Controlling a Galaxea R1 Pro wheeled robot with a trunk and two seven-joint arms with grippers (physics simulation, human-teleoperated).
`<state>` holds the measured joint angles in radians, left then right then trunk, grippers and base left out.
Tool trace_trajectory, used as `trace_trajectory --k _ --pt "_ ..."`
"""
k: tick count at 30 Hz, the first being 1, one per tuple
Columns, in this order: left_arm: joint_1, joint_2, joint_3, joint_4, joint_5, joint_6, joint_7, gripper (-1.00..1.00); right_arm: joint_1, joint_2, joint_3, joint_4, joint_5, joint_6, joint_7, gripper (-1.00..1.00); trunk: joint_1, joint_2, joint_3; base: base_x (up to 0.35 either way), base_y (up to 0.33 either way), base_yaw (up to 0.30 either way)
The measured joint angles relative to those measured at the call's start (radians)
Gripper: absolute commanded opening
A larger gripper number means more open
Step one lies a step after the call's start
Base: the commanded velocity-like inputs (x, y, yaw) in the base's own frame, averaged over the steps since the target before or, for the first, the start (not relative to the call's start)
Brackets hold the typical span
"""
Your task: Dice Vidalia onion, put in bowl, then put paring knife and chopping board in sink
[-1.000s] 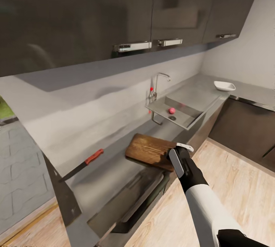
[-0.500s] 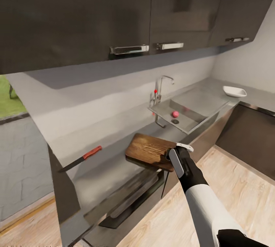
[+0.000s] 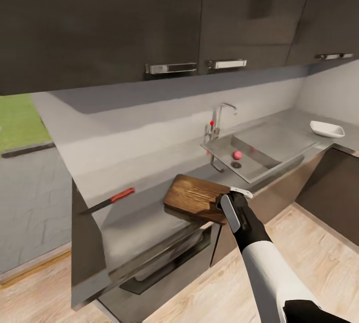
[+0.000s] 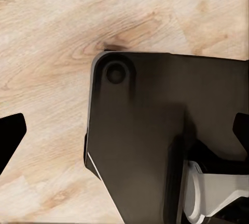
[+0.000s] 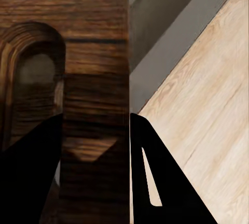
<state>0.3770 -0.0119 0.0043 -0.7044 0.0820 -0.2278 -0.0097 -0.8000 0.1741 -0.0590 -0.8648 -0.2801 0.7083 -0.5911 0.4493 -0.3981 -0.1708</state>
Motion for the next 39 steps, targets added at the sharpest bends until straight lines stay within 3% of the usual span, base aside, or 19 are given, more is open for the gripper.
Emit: trace_trajectory --k 33,39 --pt "0.000 -0.002 0.000 0.005 0.000 0.000 0.000 1.00 0.000 0.000 0.003 0.002 0.000 0.000 0.003 -1.00 0.000 0.000 0.032 0.000 -0.235 0.245" --pt "0.000 -0.002 0.000 0.005 0.000 0.000 0.000 1.00 0.000 0.000 0.035 0.003 0.002 0.014 0.008 -1.00 0.000 0.000 0.037 0.000 -0.252 0.178"
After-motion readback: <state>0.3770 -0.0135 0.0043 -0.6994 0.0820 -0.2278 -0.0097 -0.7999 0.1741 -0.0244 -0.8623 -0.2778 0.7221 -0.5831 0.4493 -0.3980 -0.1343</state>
